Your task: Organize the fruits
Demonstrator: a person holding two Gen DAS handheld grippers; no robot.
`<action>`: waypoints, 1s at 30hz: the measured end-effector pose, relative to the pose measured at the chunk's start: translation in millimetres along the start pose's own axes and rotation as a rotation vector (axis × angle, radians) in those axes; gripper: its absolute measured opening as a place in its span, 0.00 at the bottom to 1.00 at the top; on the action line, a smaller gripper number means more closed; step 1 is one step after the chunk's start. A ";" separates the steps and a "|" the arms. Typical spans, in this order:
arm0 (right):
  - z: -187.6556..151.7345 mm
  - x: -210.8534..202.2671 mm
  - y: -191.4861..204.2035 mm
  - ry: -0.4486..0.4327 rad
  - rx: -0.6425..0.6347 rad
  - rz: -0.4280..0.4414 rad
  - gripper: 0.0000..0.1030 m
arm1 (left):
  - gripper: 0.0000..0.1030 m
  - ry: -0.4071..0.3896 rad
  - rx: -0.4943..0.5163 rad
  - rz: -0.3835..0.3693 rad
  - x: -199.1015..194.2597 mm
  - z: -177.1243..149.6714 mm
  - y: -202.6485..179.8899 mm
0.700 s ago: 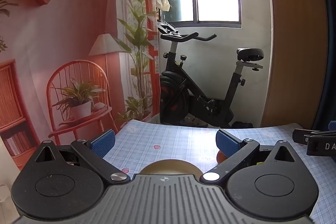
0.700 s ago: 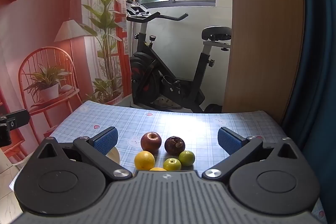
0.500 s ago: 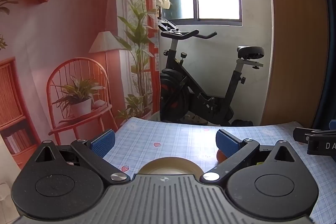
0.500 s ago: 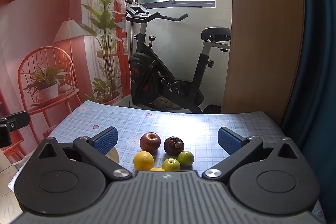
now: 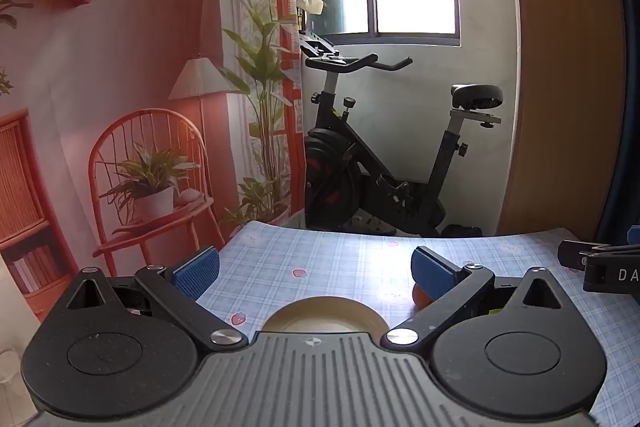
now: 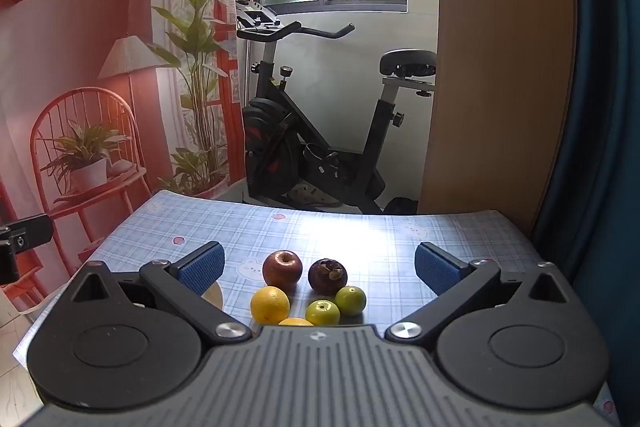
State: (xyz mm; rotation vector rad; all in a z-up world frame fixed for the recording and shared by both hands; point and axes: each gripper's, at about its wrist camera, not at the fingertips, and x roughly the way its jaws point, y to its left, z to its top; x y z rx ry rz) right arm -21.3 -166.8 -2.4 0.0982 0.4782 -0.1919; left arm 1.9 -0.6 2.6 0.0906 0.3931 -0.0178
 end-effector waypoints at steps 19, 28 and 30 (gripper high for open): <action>1.3 -4.8 -1.7 -0.017 0.007 -0.019 1.00 | 1.00 -0.009 0.000 0.000 0.4 2.1 2.1; 2.6 -7.1 -3.2 -0.017 0.007 -0.021 1.00 | 1.00 -0.014 0.001 -0.005 -1.2 1.8 1.5; 3.1 -8.1 -3.2 -0.017 0.007 -0.023 1.00 | 1.00 -0.016 0.001 -0.005 -1.3 2.1 1.5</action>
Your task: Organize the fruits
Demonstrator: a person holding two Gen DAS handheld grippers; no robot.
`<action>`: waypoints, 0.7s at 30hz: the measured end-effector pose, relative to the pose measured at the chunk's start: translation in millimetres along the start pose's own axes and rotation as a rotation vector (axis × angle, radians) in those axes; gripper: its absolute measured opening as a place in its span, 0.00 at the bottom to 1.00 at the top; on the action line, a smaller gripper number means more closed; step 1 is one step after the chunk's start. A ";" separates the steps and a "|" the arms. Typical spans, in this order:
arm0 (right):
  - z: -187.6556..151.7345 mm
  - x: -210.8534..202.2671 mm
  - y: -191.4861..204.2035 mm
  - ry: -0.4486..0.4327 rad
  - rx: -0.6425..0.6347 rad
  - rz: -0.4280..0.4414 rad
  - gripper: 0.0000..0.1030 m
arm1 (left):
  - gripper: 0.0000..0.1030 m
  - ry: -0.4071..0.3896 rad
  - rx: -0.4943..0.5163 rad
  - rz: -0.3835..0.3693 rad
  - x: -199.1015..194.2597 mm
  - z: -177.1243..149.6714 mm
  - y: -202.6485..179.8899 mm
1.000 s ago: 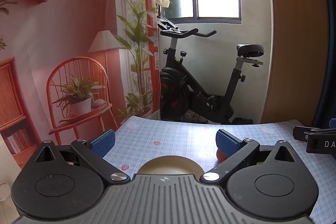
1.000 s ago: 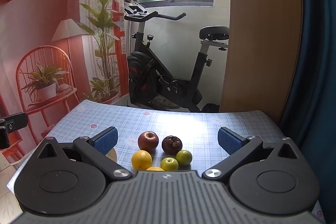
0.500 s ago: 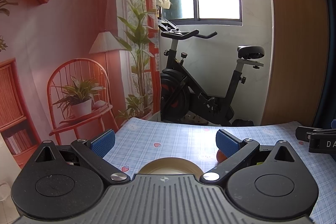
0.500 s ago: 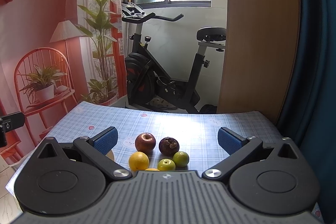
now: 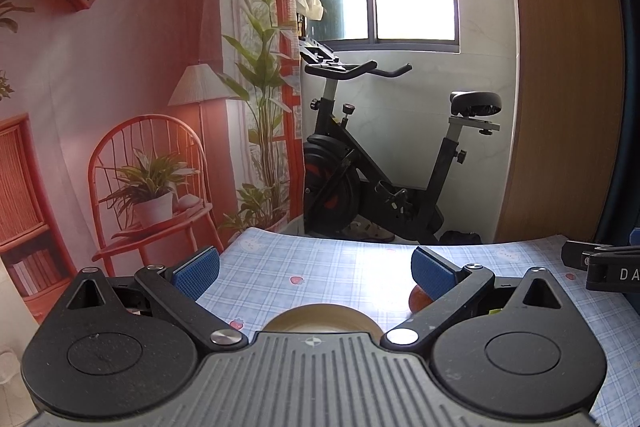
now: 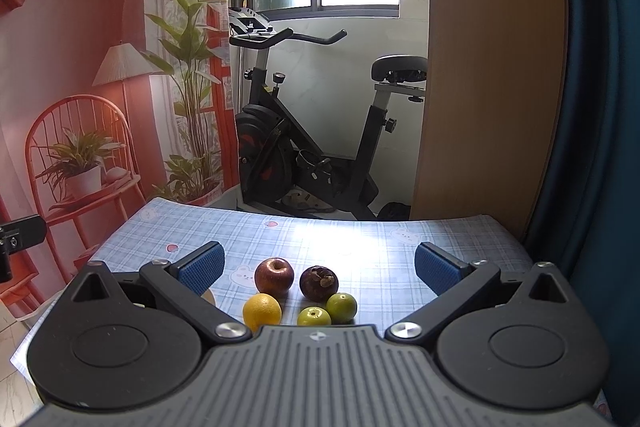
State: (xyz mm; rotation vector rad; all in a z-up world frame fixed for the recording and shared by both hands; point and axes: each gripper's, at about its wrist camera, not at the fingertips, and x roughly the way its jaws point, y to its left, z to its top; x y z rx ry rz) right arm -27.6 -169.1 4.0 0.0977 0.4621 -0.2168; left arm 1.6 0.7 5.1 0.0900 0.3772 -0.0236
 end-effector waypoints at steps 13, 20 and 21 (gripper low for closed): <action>0.0 1.0 -0.6 0.001 0.000 0.003 1.00 | 1.00 -0.004 -0.012 0.003 -1.1 -0.2 1.9; -0.4 0.8 -0.5 0.001 0.001 0.002 1.00 | 1.00 -0.003 -0.011 0.002 -1.0 -1.2 2.3; 0.0 0.4 -0.6 0.002 0.001 0.002 1.00 | 1.00 -0.003 -0.011 0.002 -0.8 -1.2 1.9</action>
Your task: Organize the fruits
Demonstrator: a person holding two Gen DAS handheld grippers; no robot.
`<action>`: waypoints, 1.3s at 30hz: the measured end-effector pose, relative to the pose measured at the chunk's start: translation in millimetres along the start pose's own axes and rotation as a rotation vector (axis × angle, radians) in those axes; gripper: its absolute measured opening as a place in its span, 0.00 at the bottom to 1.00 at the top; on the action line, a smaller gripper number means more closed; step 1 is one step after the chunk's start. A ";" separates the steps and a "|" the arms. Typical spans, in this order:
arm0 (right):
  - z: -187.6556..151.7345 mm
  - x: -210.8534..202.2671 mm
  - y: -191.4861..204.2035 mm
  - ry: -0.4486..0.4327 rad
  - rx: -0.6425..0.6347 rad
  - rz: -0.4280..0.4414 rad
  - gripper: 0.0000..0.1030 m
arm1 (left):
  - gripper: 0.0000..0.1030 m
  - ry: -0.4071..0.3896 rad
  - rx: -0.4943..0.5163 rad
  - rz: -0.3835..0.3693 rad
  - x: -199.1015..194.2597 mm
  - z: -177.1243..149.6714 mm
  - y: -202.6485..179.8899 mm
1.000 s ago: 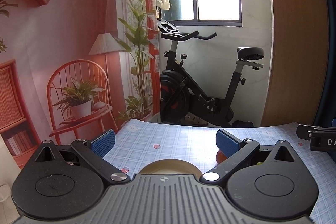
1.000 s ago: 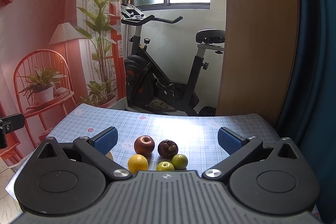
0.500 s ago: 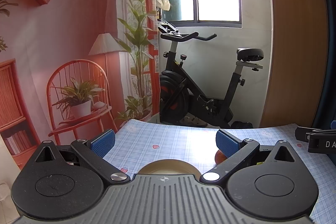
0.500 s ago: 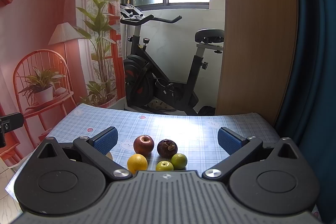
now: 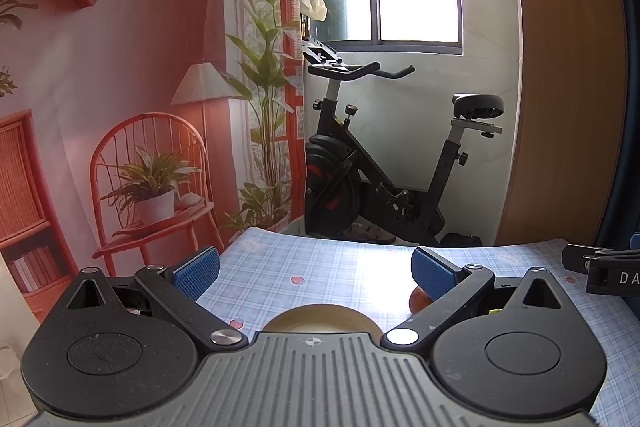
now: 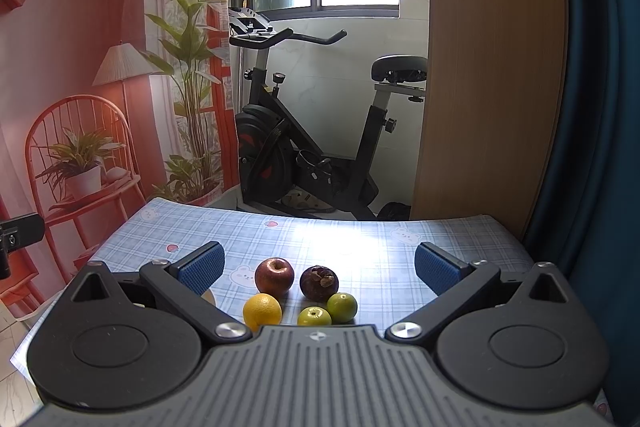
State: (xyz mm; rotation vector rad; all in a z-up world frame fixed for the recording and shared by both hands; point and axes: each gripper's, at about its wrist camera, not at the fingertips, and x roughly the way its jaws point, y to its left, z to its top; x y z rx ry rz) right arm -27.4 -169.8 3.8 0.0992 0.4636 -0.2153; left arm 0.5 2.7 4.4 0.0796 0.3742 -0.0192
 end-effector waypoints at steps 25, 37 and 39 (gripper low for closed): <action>-3.5 6.0 2.9 0.002 -0.014 0.020 1.00 | 1.00 0.003 -0.027 0.016 5.3 -2.1 -0.2; -46.8 43.3 -8.8 -0.032 0.010 0.020 1.00 | 0.92 0.036 -0.060 0.028 40.0 -27.6 3.0; -57.0 53.6 -9.7 -0.019 0.013 0.032 1.00 | 0.89 0.043 -0.043 0.033 46.8 -33.5 1.4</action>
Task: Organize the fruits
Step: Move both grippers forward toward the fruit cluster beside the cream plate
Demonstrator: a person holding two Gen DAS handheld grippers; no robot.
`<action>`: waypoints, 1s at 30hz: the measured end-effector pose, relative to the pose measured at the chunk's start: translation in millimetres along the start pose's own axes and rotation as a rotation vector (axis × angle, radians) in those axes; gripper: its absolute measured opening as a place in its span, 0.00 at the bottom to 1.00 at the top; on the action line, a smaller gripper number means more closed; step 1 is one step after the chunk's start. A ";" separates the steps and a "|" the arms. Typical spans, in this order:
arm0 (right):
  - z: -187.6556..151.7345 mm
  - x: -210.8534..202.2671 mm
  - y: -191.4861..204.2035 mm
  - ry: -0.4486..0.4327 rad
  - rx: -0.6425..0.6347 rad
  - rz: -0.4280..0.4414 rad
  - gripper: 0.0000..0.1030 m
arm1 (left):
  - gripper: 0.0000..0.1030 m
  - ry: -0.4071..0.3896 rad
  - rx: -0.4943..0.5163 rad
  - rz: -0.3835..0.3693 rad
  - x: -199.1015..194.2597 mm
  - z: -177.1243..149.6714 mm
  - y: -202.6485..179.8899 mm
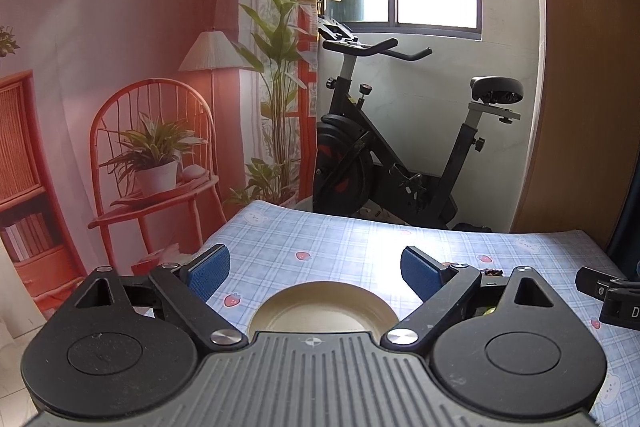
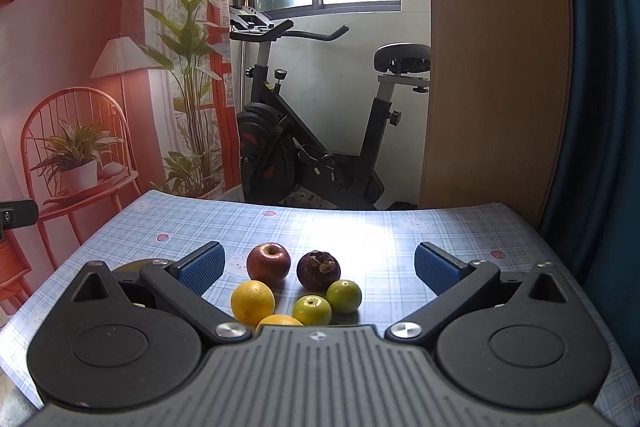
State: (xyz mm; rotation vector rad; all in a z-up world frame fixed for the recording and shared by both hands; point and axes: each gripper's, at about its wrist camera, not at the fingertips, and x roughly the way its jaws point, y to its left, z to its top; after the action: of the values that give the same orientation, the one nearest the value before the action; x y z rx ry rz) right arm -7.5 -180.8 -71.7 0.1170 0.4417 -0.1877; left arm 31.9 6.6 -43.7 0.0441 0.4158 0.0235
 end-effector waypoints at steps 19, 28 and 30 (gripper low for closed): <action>-66.2 49.1 -13.2 0.034 0.092 0.145 1.00 | 0.69 0.086 0.067 -0.125 53.8 -49.9 -8.5; -72.3 56.1 -8.3 0.070 0.062 0.110 1.00 | 0.68 0.072 0.039 -0.211 64.6 -49.1 -10.0; -74.2 61.0 -7.5 0.115 0.063 0.109 0.98 | 0.66 0.071 0.056 -0.193 68.4 -49.2 -15.1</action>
State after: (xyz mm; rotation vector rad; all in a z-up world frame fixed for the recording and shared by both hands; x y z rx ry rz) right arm 14.4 -186.3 -165.3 0.2141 0.5429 -0.0878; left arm 74.8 -4.4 -116.9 0.0586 0.4900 -0.1769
